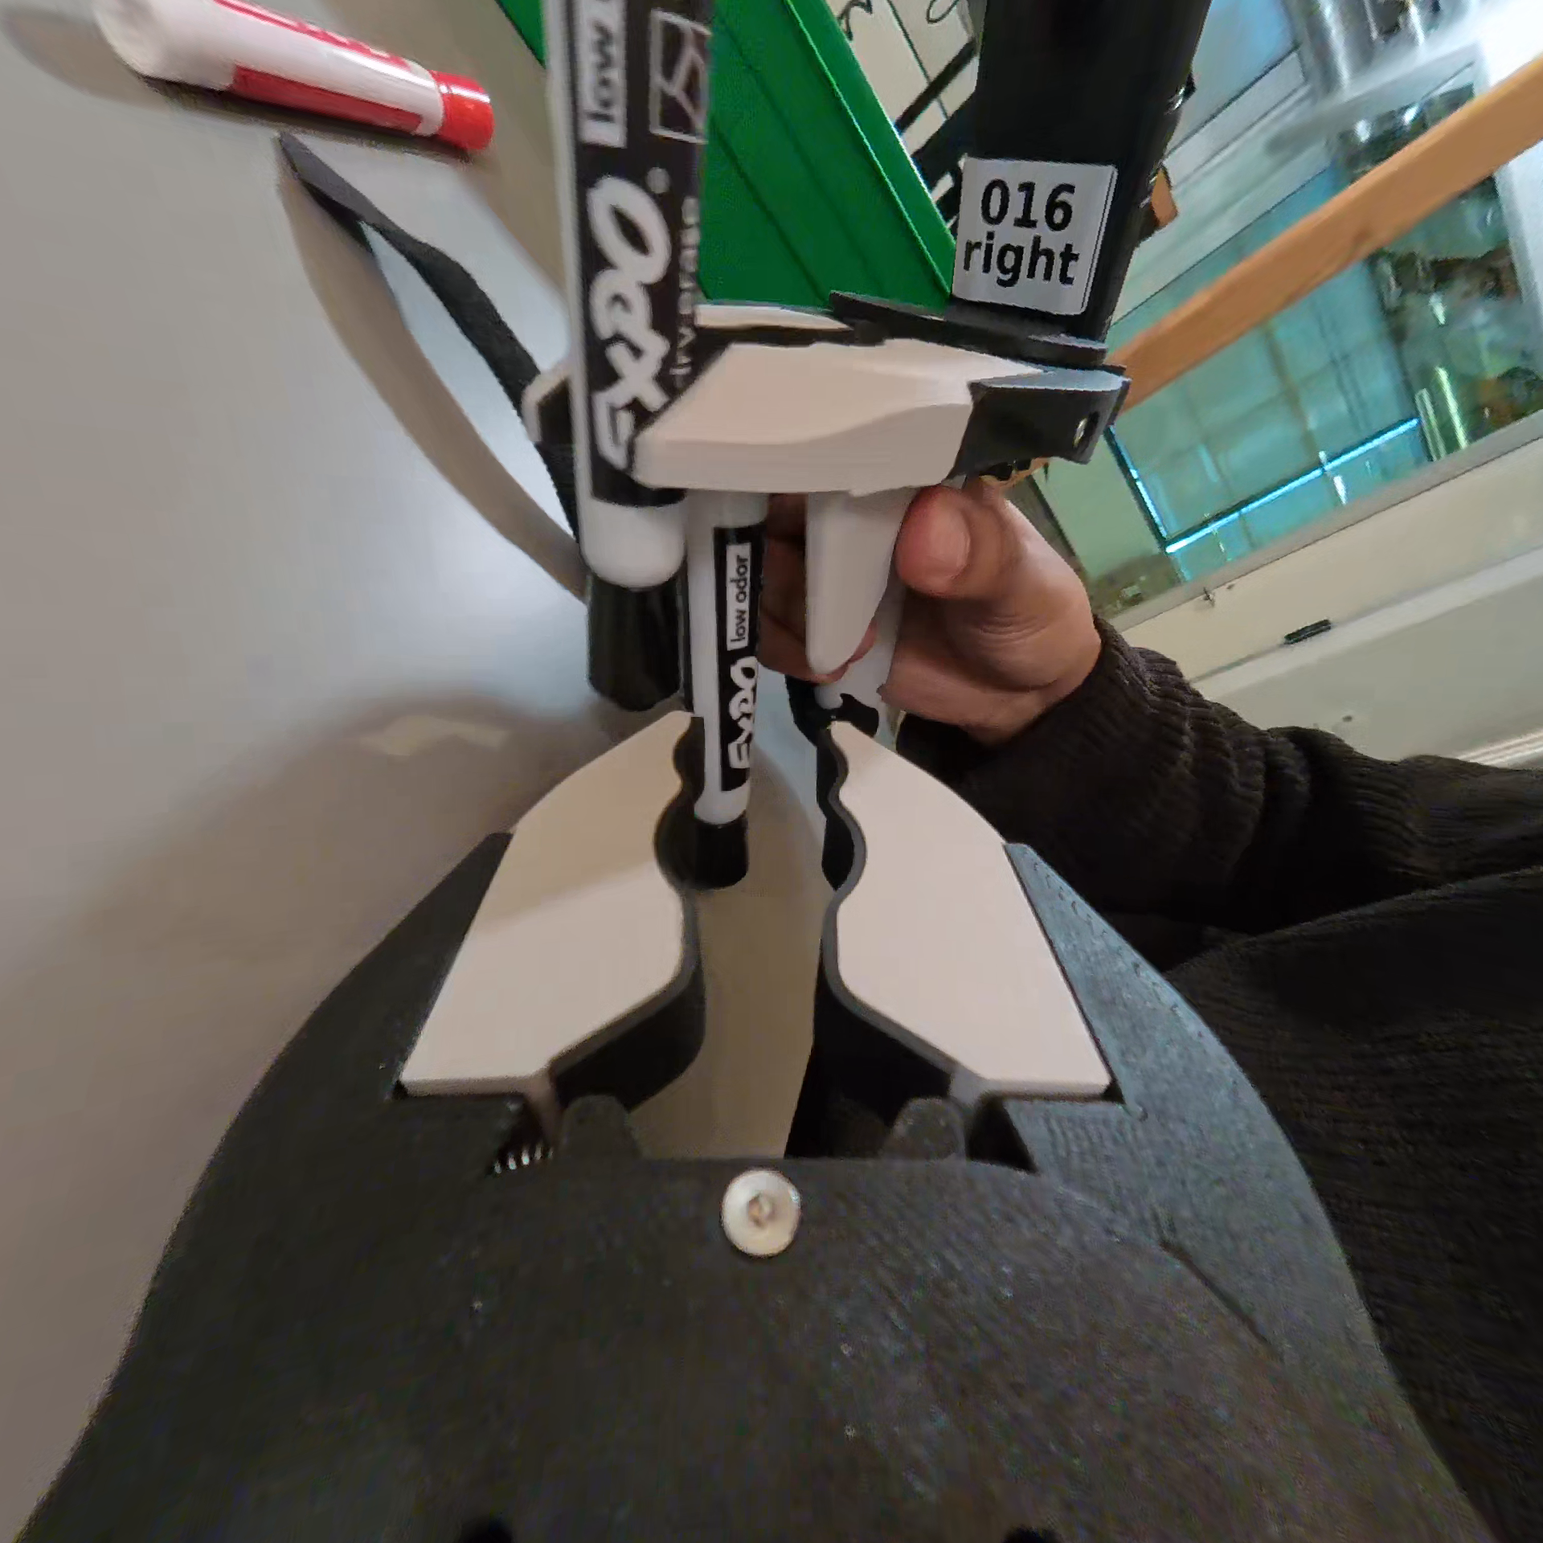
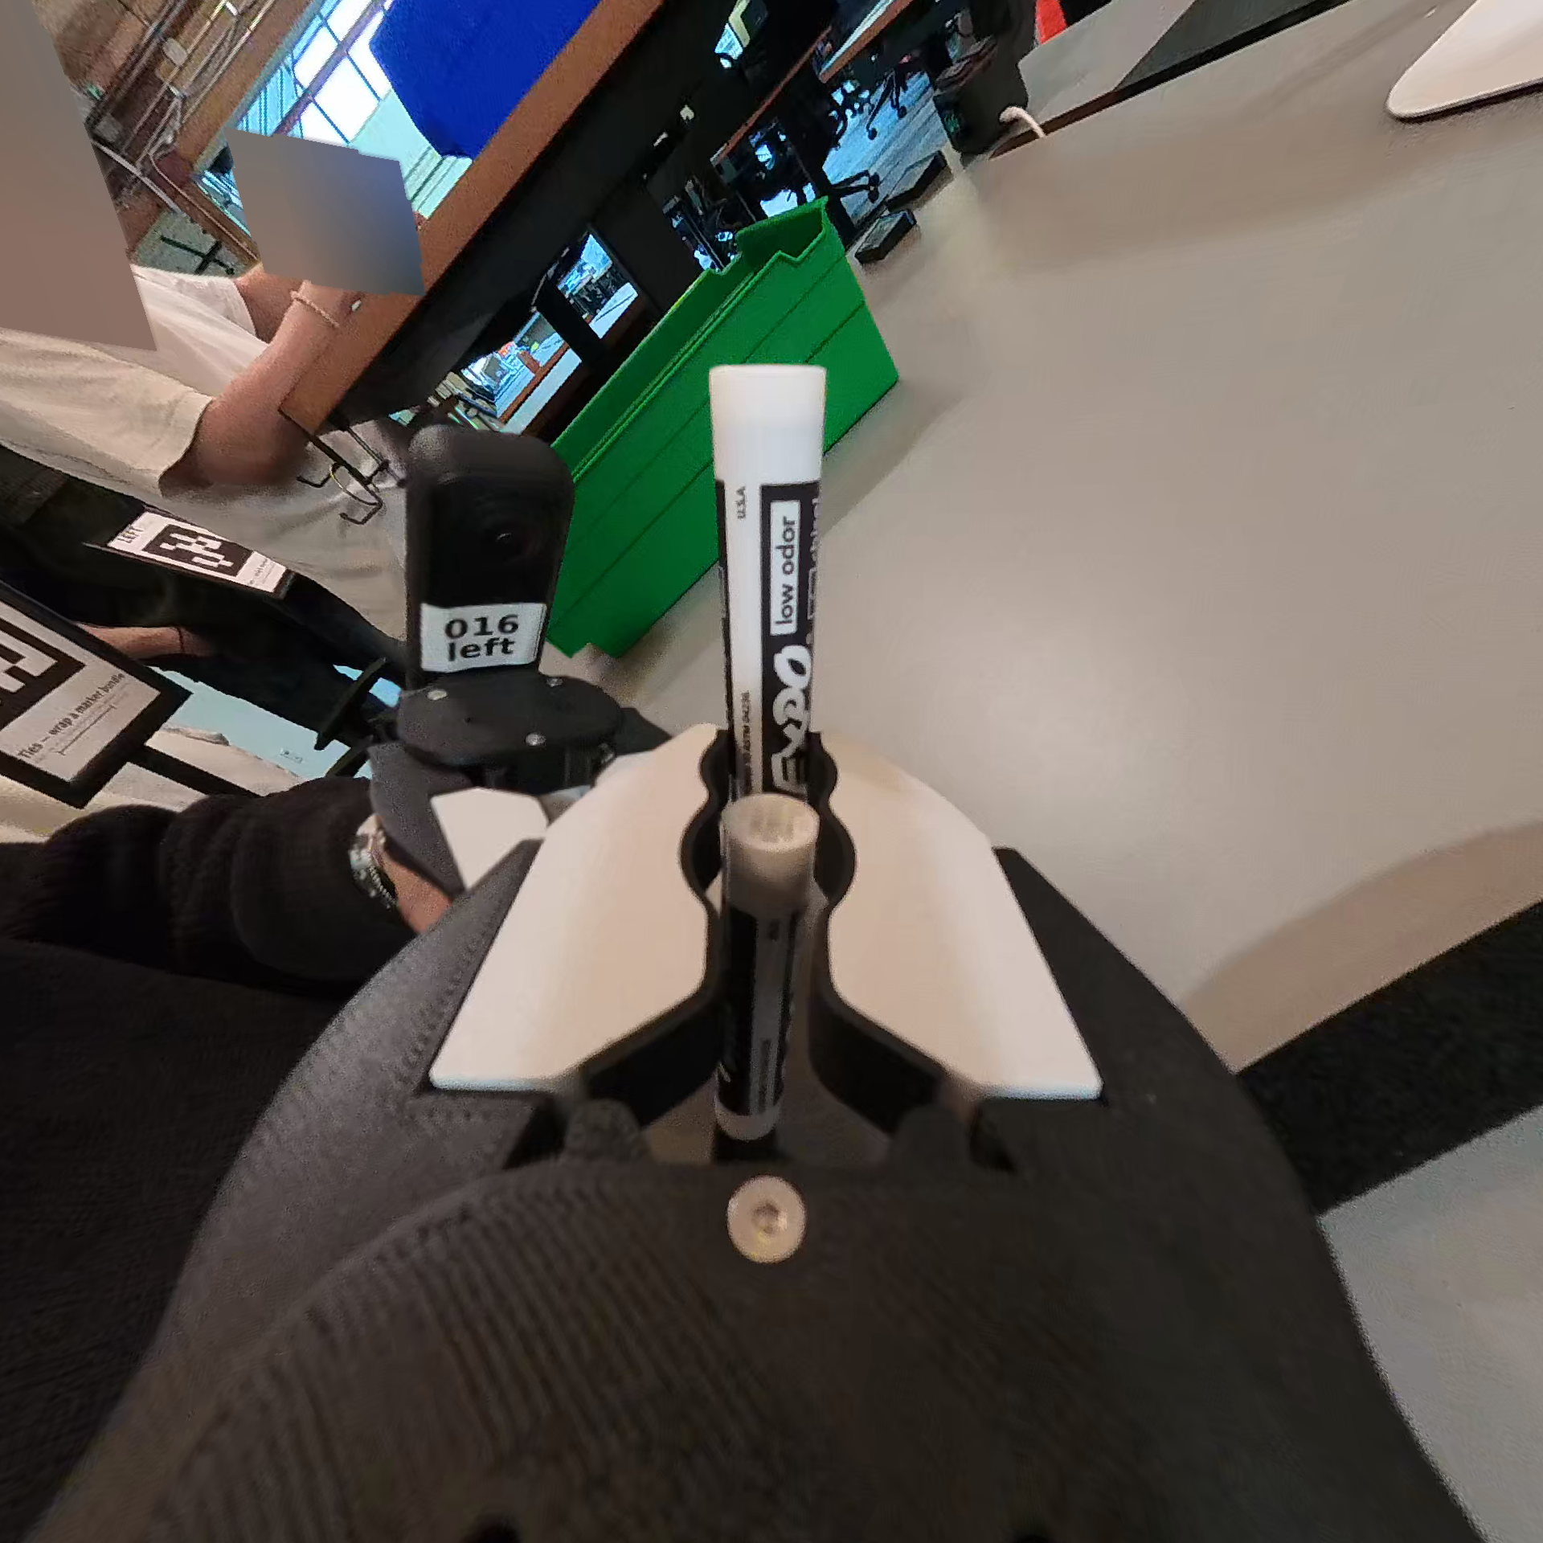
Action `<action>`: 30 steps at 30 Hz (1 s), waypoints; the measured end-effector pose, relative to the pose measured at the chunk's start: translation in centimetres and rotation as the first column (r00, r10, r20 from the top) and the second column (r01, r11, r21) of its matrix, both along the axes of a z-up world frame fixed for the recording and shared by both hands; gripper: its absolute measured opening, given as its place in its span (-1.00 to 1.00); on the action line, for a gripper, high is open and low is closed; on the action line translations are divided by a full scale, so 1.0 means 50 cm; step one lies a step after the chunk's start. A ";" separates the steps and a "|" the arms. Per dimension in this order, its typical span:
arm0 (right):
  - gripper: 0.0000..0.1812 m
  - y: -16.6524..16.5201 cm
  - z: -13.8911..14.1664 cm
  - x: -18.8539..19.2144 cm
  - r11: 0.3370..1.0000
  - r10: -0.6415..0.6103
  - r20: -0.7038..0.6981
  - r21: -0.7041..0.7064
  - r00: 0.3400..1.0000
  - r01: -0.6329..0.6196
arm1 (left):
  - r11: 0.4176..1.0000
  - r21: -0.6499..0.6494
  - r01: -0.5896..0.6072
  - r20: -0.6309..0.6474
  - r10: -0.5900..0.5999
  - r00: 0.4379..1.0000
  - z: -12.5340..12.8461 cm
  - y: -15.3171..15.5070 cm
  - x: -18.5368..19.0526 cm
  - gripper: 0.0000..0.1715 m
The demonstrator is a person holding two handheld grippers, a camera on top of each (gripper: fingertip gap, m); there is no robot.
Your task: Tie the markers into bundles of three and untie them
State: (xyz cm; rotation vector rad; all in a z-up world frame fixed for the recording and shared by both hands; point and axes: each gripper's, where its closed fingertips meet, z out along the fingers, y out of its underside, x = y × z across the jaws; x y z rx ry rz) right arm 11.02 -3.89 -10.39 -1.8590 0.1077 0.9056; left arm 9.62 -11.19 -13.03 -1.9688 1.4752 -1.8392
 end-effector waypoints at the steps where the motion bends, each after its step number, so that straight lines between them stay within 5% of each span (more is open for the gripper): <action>1: -0.80 0.000 -0.002 0.000 1.000 -0.004 0.010 0.002 1.000 0.004 | 1.000 0.025 0.002 -0.002 -0.002 1.000 -0.005 -0.008 0.007 -0.70; 6: -0.80 -0.004 0.008 0.002 0.999 -0.029 -0.007 0.043 1.000 0.030 | 0.978 0.205 -0.044 -0.099 0.065 0.993 -0.059 -0.009 0.037 -0.85; 15: -0.80 -0.061 0.060 0.099 0.978 -0.189 0.062 0.100 0.980 0.183 | 0.977 0.212 -0.011 -0.051 0.022 0.998 -0.033 -0.004 0.040 -0.76; 20: -0.80 -0.153 0.083 0.160 0.961 -0.275 0.027 0.044 0.961 0.274 | 0.913 0.407 0.001 0.015 -0.008 1.000 -0.017 0.022 0.037 -0.63; 23: -0.80 -0.207 0.042 0.173 0.961 -0.267 0.100 -0.053 0.959 0.273 | 0.763 0.644 0.052 0.040 -0.102 0.994 -0.021 0.027 0.047 -0.50; 28: -0.80 -0.235 -0.036 0.132 0.958 -0.161 0.100 -0.224 0.982 0.180 | 0.310 0.941 0.136 -0.033 -0.316 0.948 -0.038 0.047 0.090 -0.46; 30: -0.80 -0.231 -0.055 0.112 0.949 -0.111 0.085 -0.286 0.990 0.131 | 0.254 0.946 0.200 -0.090 -0.386 0.918 -0.052 0.048 0.107 -0.46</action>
